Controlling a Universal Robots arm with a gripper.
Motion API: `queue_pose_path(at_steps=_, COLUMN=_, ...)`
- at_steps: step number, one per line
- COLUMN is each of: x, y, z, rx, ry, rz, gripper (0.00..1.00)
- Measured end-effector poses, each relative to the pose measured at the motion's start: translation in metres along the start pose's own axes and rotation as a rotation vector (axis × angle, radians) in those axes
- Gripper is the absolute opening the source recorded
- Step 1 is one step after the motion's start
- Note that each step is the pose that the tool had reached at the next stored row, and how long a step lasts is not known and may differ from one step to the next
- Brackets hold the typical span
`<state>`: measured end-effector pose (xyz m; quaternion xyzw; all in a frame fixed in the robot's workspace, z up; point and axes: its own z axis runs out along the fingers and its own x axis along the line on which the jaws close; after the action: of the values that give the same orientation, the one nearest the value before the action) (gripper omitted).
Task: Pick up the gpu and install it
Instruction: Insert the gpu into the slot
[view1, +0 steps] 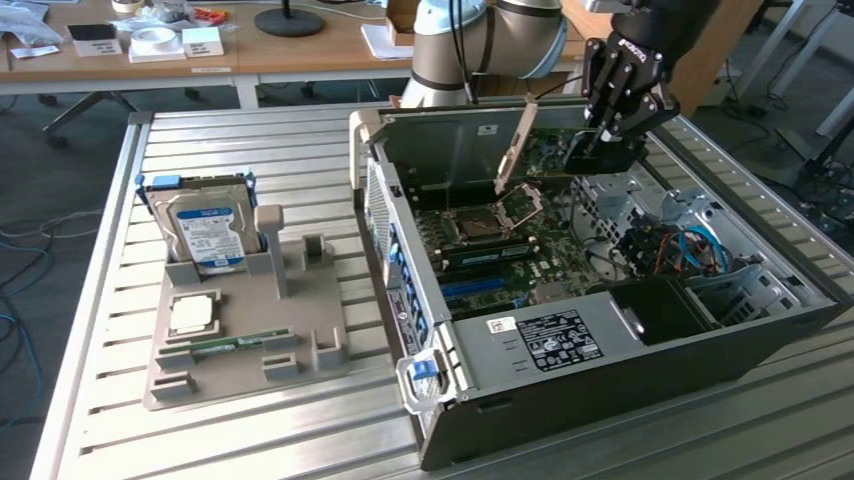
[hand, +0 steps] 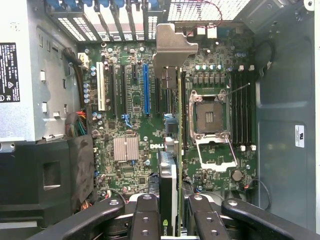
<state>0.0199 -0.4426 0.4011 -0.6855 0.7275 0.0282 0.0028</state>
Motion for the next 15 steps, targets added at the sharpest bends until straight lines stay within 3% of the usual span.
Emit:
queue_pose_path(at_steps=5, x=0.0004, y=0.0046, z=0.003, rx=0.008, ry=-0.0004, rz=0.0, gripper=0.27)
queue_pose_path(at_steps=11, x=0.0009, y=0.0091, z=0.0077, rx=0.0274, ry=-0.0012, rz=-0.011, gripper=0.27)
queue_pose_path(at_steps=15, x=0.0009, y=0.0093, z=0.008, rx=0.0281, ry=-0.0006, rz=-0.012, gripper=0.27)
